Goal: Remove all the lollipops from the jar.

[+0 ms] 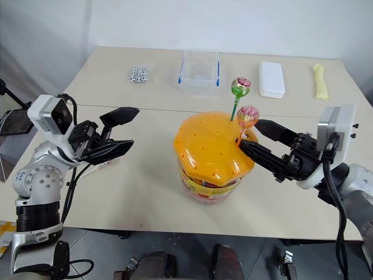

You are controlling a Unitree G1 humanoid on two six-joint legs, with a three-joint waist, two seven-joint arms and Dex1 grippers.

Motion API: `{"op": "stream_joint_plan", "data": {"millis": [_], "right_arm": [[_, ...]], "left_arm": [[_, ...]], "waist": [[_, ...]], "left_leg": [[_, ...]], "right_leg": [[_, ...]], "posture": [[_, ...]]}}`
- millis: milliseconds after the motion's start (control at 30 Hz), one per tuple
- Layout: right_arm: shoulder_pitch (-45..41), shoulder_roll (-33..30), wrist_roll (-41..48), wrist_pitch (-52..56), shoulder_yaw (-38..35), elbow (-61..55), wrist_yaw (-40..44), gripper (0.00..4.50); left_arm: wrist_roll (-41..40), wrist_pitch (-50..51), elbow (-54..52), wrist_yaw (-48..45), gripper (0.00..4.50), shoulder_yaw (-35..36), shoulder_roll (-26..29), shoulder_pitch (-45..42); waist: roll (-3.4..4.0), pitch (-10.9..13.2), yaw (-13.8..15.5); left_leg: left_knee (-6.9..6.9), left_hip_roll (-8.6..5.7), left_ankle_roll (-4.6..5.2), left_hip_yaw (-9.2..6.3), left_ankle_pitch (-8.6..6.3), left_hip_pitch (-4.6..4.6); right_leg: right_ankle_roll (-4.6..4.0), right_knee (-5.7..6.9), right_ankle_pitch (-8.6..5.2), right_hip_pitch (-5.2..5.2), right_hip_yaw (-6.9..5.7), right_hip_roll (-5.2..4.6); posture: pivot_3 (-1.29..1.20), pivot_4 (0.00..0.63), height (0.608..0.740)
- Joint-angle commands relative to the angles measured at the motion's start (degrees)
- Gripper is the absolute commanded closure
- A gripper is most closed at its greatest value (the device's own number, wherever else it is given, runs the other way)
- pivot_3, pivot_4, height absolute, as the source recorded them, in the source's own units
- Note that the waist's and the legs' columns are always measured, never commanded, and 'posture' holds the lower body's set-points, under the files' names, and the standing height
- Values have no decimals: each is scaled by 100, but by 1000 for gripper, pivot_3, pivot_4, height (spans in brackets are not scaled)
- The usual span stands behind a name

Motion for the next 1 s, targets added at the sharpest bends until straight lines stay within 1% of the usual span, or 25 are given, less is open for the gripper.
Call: {"op": "stream_joint_plan", "data": {"millis": [33, 133, 267, 367, 567, 733, 767, 800, 833, 1000], "right_arm": [[250, -157, 231, 56, -639, 101, 668, 1180], [361, -244, 814, 250, -963, 89, 827, 1180], [396, -376, 1080, 401, -1083, 29, 989, 1180], [238, -369, 1236, 409, -796, -159, 785, 1180], [30, -220, 914, 323, -312, -252, 574, 1180], [-339, -115, 862, 248, 42, -191, 476, 1180], [-423, -104, 837, 236, 108, -165, 442, 1462], [-479, -95, 817, 231, 150, -147, 419, 1532], [-544, -89, 808, 235, 195, -124, 391, 1772], [-709, -18, 755, 225, 274, -78, 314, 3393]], "left_arm": [[46, -157, -1, -93, 0, -20, 61, -100], [74, -164, 96, -160, 0, -68, 92, -157], [148, -190, 279, -277, 0, -147, 110, -289], [178, -206, 346, -313, 0, -184, 84, -372], [173, -221, 328, -344, 0, -206, 53, -420], [165, -223, 275, -353, 0, -201, 88, -416], [162, -222, 256, -345, 0, -196, 95, -414], [159, -221, 242, -340, 0, -193, 99, -413], [142, -210, 207, -325, 0, -190, 97, -410], [92, -202, 128, -262, 0, -179, 54, -423]], "waist": [[0, 0, 17], [-1, 1, 8], [-4, 2, 6], [-4, 2, 0], [-4, 3, 0], [-5, 3, -1], [-4, 3, -3], [-5, 3, -3], [-5, 3, -3], [-5, 3, 7]], "left_leg": [[0, -2, 1, 0, 0, -4], [1, -3, 3, 0, 0, -5], [1, -1, 2, -2, 0, -4], [1, -1, 3, -3, 0, -4], [1, 0, 2, -4, 0, -4], [3, -2, 2, -3, 0, -6], [3, -1, 2, -4, 0, -6], [3, -1, 2, -4, 0, -6], [3, -1, 2, -4, 0, -6], [3, -1, 2, -3, 0, -9]], "right_leg": [[0, -4, 0, 0, 0, 0], [0, -5, 0, 0, 0, -1], [0, -4, 0, 0, -2, 1], [0, -5, 0, -1, -1, 0], [0, -4, 0, -1, -2, 0], [0, -6, 0, -1, -2, -1], [0, -5, 0, -1, -4, 0], [0, -5, 0, -2, -4, 0], [0, -4, 0, -2, -4, 0], [0, -5, 0, -1, -6, -1]], "posture": [[0, 150, 740], [0, 150, 740], [0, 150, 740], [0, 150, 740], [0, 150, 740], [0, 150, 740], [0, 150, 740], [0, 150, 740], [0, 150, 740], [0, 150, 740]]}}
